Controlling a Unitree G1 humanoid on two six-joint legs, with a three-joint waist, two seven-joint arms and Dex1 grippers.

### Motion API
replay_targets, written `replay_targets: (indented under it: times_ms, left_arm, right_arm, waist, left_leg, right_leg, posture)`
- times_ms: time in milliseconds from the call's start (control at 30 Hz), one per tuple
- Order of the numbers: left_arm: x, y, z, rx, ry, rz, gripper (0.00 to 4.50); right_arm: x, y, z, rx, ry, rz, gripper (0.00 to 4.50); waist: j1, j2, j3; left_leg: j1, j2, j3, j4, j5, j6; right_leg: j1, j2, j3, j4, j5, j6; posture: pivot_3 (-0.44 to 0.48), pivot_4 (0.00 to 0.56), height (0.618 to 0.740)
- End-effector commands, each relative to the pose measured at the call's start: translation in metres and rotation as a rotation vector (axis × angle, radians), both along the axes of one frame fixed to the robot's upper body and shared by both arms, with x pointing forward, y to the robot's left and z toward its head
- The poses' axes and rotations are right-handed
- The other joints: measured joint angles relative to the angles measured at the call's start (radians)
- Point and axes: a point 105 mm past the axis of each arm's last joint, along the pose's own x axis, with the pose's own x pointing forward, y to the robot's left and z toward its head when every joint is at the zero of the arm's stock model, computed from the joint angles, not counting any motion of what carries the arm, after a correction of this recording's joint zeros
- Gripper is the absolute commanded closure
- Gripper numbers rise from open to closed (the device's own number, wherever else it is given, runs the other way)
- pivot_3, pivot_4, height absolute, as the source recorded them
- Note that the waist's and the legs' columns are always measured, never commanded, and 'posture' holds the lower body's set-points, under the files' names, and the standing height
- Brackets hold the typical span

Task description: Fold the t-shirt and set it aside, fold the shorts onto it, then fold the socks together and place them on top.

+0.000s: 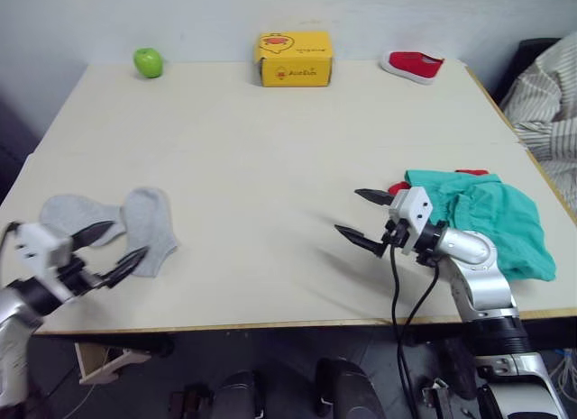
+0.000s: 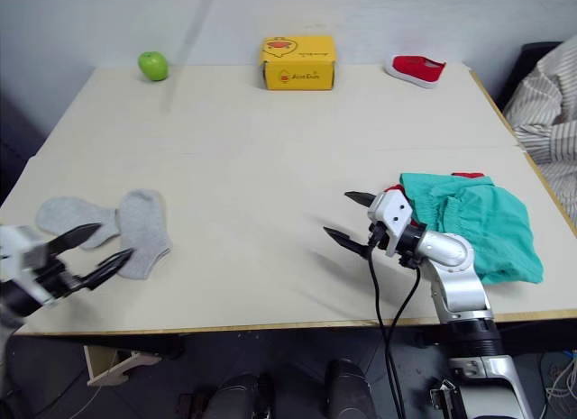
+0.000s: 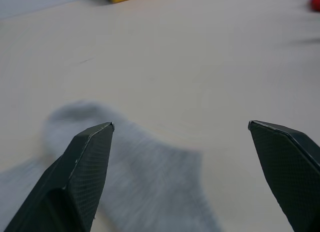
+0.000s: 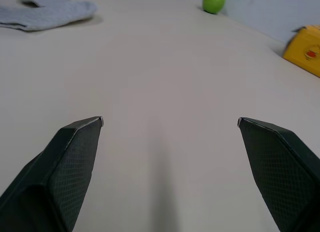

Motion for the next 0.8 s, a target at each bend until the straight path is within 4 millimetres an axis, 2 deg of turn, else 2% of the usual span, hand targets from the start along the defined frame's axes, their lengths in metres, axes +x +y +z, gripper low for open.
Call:
replay_targets:
  times_ms: [33, 100, 167, 233, 300, 500, 667, 800]
  left_arm:
    - [-0.03, 0.035, -0.001, -0.012, -0.02, 0.185, 0.0]
    - [-0.062, 0.059, -0.017, -0.062, 0.03, 0.336, 0.0]
    - [-0.091, 0.074, -0.031, -0.102, 0.078, 0.448, 0.0]
    - [-0.104, 0.077, -0.036, -0.11, 0.1, 0.485, 0.0]
    - [-0.105, 0.073, -0.033, -0.11, 0.104, 0.481, 0.0]
    - [-0.066, 0.047, -0.01, -0.062, 0.088, 0.314, 0.0]
    - [-0.007, 0.022, 0.005, 0.01, 0.144, 0.144, 0.0]
    - [0.025, -0.008, 0.009, 0.004, 0.212, -0.016, 0.0]
  right_arm:
    - [-0.014, 0.005, 0.004, -0.008, -0.072, 0.04, 0.08]
    - [-0.037, 0.006, 0.006, 0.042, -0.14, 0.146, 0.08]
    - [-0.054, -0.001, -0.001, 0.061, -0.113, 0.178, 0.08]
    - [-0.063, -0.008, -0.008, 0.075, -0.049, 0.178, 0.08]
    - [-0.068, -0.014, -0.008, 0.083, -0.044, 0.156, 0.08]
    - [-0.079, -0.015, -0.007, 0.078, -0.025, 0.155, 0.08]
    - [-0.077, -0.006, 0.007, 0.083, -0.035, 0.186, 0.08]
    - [-0.071, -0.006, 0.012, 0.075, -0.047, 0.172, 0.08]
  waist:
    - [0.022, 0.0, 0.0]
    - [0.033, 0.0, 0.0]
    - [0.037, -0.002, -0.001]
    - [0.045, -0.005, -0.002]
    - [0.054, -0.006, -0.002]
    - [0.067, -0.009, -0.005]
    - [0.067, -0.007, -0.004]
    - [0.06, -0.007, -0.004]
  left_leg:
    - [0.0, 0.0, 0.0, 0.0, 0.0, 0.001]
    - [0.0, 0.0, 0.001, 0.002, -0.003, 0.002]
    - [0.0, 0.0, 0.002, 0.002, -0.005, 0.003]
    - [0.001, 0.001, 0.003, 0.002, -0.008, 0.003]
    - [0.001, 0.002, 0.004, 0.004, -0.012, 0.008]
    - [0.001, 0.011, 0.003, 0.01, -0.018, -0.001]
    - [0.001, 0.012, 0.007, 0.01, -0.015, 0.001]
    - [0.002, 0.013, 0.012, 0.01, -0.015, -0.002]
  right_leg:
    - [0.0, 0.0, 0.002, -0.001, 0.0, 0.0]
    - [0.001, -0.001, 0.005, -0.002, 0.0, 0.001]
    - [0.001, -0.001, 0.01, -0.005, 0.0, 0.002]
    - [0.001, 0.0, 0.011, -0.009, 0.0, 0.003]
    - [0.001, 0.0, 0.012, -0.01, 0.0, 0.003]
    - [0.002, 0.001, 0.014, -0.011, -0.001, -0.001]
    - [-0.001, 0.004, 0.015, -0.007, -0.003, -0.003]
    - [-0.002, 0.014, 0.022, -0.007, -0.002, -0.002]
  posture:
    - [0.0, 0.15, 0.74]
    - [0.0, 0.15, 0.74]
    - [0.0, 0.15, 0.74]
    - [0.0, 0.15, 0.74]
    - [0.0, 0.15, 0.74]
    - [0.0, 0.15, 0.74]
    - [0.0, 0.15, 0.74]
    - [0.0, 0.15, 0.74]
